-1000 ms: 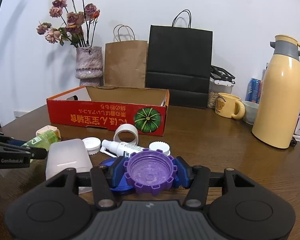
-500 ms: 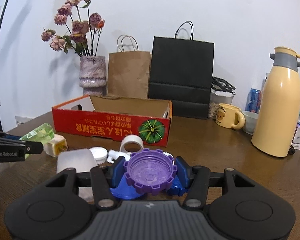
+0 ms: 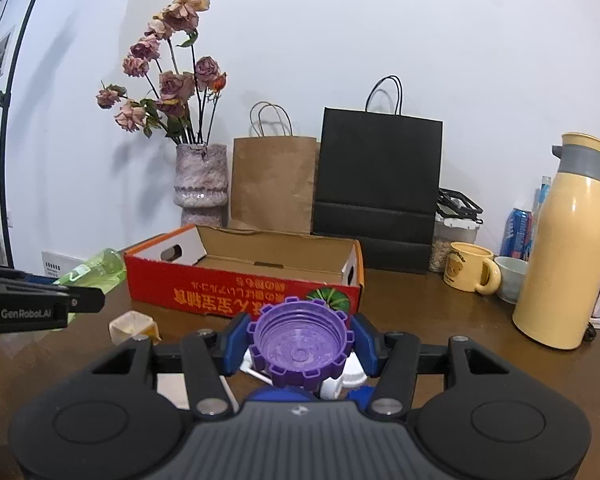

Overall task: Organize rigid objects
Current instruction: 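Lift the green bottle with the left gripper while the right carries the purple cap toward the box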

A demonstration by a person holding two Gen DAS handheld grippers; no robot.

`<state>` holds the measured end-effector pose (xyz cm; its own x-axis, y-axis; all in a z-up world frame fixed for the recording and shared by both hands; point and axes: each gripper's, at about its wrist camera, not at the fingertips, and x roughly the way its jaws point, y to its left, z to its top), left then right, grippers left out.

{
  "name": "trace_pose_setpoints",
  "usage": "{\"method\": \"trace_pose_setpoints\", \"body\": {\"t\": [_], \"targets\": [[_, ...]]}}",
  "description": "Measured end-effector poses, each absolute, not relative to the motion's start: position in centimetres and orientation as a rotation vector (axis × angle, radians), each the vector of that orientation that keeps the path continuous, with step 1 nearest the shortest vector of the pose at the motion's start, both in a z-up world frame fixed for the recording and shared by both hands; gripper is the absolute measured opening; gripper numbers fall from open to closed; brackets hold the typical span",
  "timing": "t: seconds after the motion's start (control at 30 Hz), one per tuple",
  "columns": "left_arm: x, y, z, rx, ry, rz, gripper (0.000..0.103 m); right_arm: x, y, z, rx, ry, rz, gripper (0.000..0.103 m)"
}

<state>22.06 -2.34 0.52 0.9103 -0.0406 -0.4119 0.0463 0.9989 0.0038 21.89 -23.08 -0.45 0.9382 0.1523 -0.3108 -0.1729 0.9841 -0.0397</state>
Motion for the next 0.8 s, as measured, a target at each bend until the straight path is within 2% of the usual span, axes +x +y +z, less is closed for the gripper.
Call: {"method": "trace_pose_setpoints", "body": {"t": [0.8], "targets": [[28.7,-1.9,3.6,-0.021,0.390,0.015,0.032,28.9,-20.3,2.4,-0.065,0.269,0.206,0.053]]}}
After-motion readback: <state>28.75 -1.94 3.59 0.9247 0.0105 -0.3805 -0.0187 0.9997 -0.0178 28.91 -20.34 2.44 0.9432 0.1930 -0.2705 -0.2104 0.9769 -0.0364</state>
